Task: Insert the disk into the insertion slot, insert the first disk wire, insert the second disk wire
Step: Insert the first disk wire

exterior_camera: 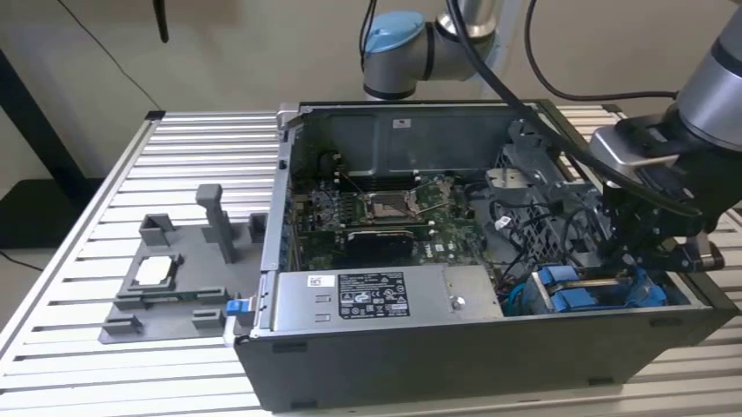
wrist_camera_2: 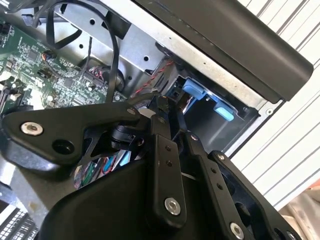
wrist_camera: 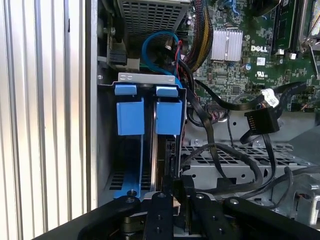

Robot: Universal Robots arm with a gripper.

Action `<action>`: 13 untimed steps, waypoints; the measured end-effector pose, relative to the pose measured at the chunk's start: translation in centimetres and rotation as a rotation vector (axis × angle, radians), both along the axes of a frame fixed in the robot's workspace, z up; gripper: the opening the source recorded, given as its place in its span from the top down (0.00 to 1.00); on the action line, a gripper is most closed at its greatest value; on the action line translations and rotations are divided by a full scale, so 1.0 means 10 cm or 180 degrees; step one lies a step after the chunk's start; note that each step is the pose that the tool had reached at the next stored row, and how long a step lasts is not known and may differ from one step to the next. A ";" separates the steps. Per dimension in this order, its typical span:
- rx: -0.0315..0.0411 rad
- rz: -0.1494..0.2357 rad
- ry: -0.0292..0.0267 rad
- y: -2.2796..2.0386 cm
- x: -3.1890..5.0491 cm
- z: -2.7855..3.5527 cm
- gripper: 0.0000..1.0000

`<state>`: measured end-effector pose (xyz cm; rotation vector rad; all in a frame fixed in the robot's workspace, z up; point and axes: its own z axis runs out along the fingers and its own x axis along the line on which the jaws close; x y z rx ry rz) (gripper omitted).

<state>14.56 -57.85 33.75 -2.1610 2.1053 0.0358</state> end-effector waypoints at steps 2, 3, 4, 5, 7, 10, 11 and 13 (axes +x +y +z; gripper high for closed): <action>-0.0001 -0.0030 0.0000 0.000 0.000 -0.004 0.80; -0.0001 -0.0047 0.0000 0.000 0.000 -0.005 0.80; -0.0001 -0.0062 0.0000 0.000 0.000 -0.007 0.80; -0.0001 -0.0075 0.0000 0.000 0.000 -0.013 0.80; -0.0001 -0.0103 0.0000 -0.001 0.000 -0.030 0.80; -0.0003 -0.0134 0.0000 0.000 -0.001 -0.049 0.80; -0.0003 -0.0137 0.0001 0.000 0.000 -0.049 0.80; -0.0002 -0.0141 0.0006 -0.001 0.000 -0.053 0.79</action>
